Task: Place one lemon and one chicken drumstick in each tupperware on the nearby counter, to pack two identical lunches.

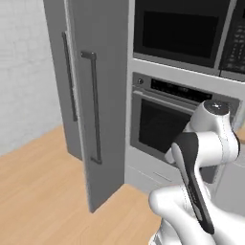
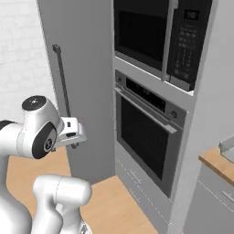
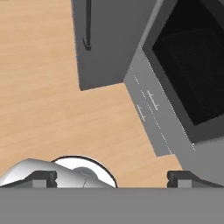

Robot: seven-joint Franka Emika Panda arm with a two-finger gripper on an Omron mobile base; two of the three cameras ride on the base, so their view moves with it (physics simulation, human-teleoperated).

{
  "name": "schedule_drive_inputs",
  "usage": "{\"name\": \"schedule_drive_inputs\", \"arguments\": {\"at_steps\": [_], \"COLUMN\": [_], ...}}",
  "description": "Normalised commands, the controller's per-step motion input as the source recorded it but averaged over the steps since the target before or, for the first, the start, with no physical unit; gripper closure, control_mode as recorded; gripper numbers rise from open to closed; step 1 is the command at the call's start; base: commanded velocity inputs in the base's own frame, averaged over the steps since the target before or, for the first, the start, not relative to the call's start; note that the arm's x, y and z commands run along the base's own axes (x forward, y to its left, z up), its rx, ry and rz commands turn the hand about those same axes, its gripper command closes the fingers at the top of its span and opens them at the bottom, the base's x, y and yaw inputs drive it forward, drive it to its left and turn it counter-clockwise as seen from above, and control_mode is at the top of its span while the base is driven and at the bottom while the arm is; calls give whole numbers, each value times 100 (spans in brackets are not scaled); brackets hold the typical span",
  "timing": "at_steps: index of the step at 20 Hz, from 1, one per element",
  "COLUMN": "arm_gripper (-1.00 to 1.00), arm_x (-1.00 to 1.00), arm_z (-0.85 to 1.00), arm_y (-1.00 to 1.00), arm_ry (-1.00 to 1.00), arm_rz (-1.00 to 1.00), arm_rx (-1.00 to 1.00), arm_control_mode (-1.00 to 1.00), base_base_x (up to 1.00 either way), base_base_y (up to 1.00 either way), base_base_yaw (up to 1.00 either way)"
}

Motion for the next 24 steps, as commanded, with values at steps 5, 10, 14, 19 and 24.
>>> {"name": "schedule_drive_inputs", "arguments": {"at_steps": [5, 10, 14, 19, 24], "arm_gripper": [-100, -100, -100, -100, -100], "arm_x": [0, 0, 0, 0, 0], "arm_z": [0, 0, 0, 0, 0], "arm_y": [0, 0, 0, 0, 0], "arm_ry": [0, 0, 0, 0, 0], "arm_rz": [0, 0, 0, 0, 0], "arm_rx": [0, 0, 0, 0, 0], "arm_control_mode": [100, 100, 100, 100, 100], "base_base_x": [-41, -25, 14, 100, 100], "base_base_y": [100, 79, 77, 16, 3], "base_base_yaw": [47, 80, 70, 21, 18]}}
